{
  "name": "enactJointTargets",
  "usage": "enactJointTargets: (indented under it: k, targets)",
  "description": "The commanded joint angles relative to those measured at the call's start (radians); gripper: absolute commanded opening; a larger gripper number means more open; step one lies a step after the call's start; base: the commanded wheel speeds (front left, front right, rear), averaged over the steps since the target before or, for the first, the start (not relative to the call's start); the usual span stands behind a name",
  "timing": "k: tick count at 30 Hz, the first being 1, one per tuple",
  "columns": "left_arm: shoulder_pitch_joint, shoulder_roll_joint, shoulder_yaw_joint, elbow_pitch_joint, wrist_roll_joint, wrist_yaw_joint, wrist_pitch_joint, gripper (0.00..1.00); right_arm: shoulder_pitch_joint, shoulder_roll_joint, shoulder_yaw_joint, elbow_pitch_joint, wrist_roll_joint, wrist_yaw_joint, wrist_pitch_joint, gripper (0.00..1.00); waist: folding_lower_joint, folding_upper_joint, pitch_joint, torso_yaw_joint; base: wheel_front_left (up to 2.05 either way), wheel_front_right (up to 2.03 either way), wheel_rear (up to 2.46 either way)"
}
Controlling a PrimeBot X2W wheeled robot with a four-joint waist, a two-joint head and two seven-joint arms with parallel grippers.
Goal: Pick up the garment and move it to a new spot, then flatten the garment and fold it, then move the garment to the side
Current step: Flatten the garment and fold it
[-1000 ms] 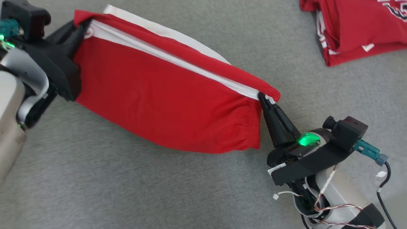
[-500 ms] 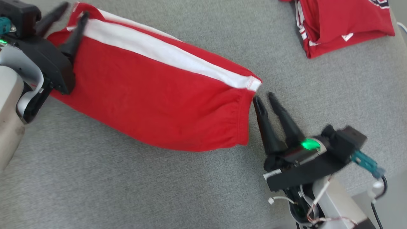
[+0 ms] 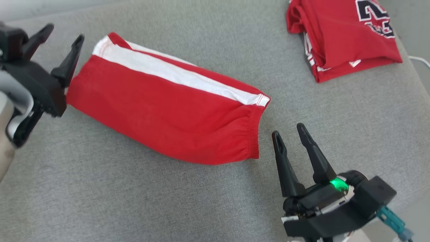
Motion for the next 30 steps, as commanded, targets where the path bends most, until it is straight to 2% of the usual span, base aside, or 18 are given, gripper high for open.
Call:
enactJointTargets:
  k: [1,7,18,30]
  targets:
    - [0.016,0.01,-0.008,-0.003,-0.009,0.002,0.001,1.0,0.017,0.006,0.0,-0.01,-0.022,0.0,-0.004,1.0,0.0002,0.0001,-0.023,0.002,0.0,0.0,0.0]
    - [0.03,0.045,-0.072,-0.042,-0.07,0.002,0.064,1.0,0.062,0.022,0.005,-0.033,-0.089,0.0,-0.012,1.0,0.0002,0.0001,-0.033,0.0,0.0,0.0,0.0]
    - [0.037,0.094,-0.17,-0.091,-0.164,0.002,0.258,1.0,0.036,0.032,0.037,-0.014,-0.104,0.0,-0.018,1.0,0.0002,0.0001,0.003,-0.031,0.0,0.0,0.0]
    - [0.05,0.1,-0.206,-0.066,-0.166,0.002,0.43,1.0,0.02,0.034,0.037,-0.011,-0.074,0.0,-0.02,1.0,0.0002,0.0001,0.029,-0.054,0.0,0.0,0.0]
